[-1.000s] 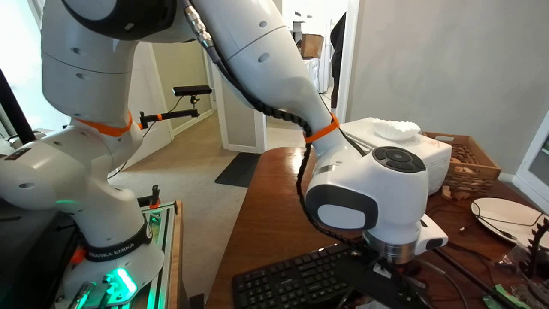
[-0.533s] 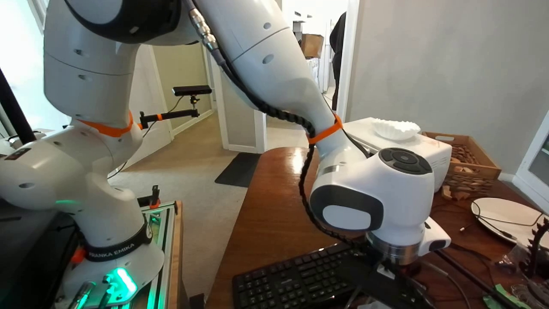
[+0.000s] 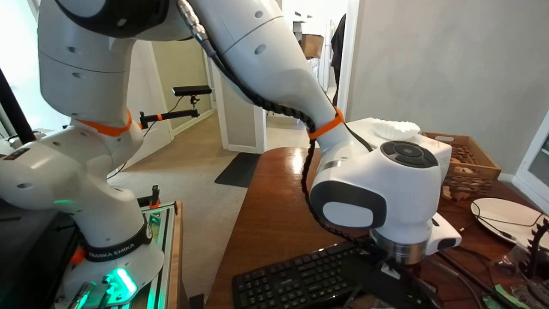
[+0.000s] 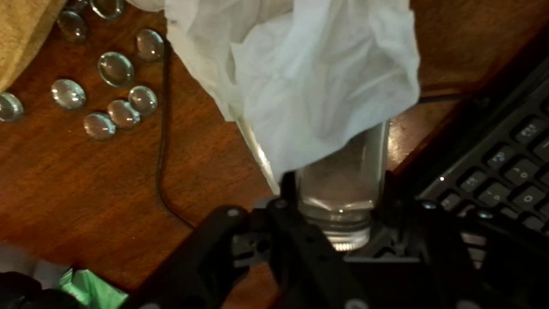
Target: Put the white paper plate and the glass container on the microwave
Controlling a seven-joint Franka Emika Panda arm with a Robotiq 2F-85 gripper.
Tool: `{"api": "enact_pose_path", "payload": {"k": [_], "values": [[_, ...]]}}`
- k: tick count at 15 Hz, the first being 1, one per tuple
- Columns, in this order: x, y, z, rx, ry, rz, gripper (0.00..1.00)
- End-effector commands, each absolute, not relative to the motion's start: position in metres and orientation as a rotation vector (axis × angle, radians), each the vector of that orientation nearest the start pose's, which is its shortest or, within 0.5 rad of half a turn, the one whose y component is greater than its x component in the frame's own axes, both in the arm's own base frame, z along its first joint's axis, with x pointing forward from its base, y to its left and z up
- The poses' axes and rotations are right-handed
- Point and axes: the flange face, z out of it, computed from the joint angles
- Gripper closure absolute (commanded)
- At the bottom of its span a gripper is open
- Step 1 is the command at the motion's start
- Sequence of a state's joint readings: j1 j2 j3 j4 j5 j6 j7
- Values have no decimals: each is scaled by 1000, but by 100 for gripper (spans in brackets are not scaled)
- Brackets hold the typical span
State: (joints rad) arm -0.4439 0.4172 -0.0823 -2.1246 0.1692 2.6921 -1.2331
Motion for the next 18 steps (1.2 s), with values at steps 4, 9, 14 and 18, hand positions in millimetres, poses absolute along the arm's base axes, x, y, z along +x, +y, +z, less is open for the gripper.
{"api": "enact_pose_path", "payload": {"k": [4,9,14,18], "values": [[496,-295,287,-3152,-707,-537,74],[500,-294,303,-3155,-672,-605,74],[501,-303,280,-3108,-753,-468,16],[501,-309,257,-3075,-816,-354,0]]}}
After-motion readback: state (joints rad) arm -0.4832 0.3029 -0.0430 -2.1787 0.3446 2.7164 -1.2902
